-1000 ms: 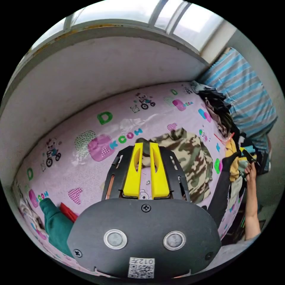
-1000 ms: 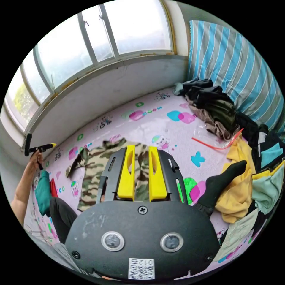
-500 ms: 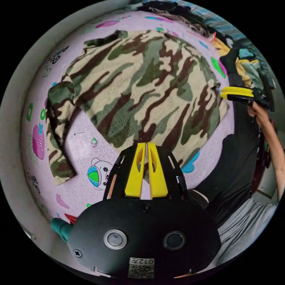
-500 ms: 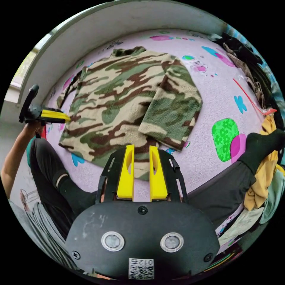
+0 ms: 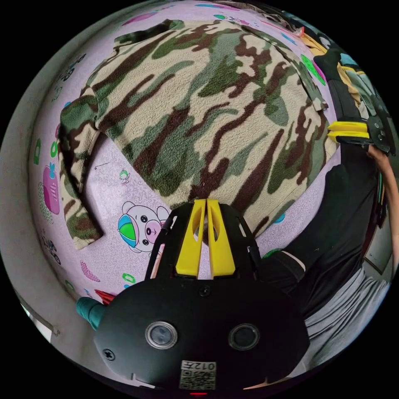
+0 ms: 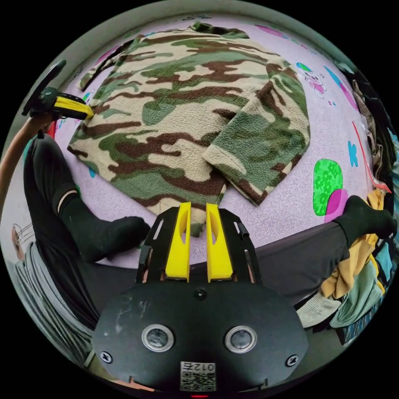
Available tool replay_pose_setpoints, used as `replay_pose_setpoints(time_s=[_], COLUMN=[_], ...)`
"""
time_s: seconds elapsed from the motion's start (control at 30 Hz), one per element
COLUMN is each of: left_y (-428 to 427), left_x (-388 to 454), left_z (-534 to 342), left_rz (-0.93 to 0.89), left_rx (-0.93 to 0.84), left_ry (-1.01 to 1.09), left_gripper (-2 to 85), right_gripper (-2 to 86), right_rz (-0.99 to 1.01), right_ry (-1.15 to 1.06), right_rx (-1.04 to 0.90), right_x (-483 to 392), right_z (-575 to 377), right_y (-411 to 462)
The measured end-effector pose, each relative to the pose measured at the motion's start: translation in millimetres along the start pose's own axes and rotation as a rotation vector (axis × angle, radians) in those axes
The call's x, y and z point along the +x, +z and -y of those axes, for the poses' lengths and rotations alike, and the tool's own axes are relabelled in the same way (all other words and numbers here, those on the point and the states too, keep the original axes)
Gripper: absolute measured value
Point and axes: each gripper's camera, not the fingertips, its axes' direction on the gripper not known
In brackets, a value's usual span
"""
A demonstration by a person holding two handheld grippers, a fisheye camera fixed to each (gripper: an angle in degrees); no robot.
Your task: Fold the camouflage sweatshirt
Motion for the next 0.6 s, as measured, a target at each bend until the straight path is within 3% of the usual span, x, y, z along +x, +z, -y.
replay_pose_setpoints(time_s=[0.13,0.4,0.6], left_y=[7.4,20.7,28.8], left_x=[-8.1,-29.9,-36.2], left_z=[9.3,26.4,34.5], left_rz=[0.019,-0.017,-0.008], left_rx=[0.015,-0.002,-0.009], left_ry=[-0.008,-0.052,-0.056], left_gripper=[-0.1,-0.1,-0.1], right_gripper=[8.0,11.2,5.9], right_rz=[-0.085,-0.071,-0.009], right_ry=[0.071,0.016,0.002], right_rx=[0.188,0.132,0.089], right_x=[22.0,29.7,42.6], right_z=[-6.3,43.8,61.9], right_y=[-16.9,16.3,20.8])
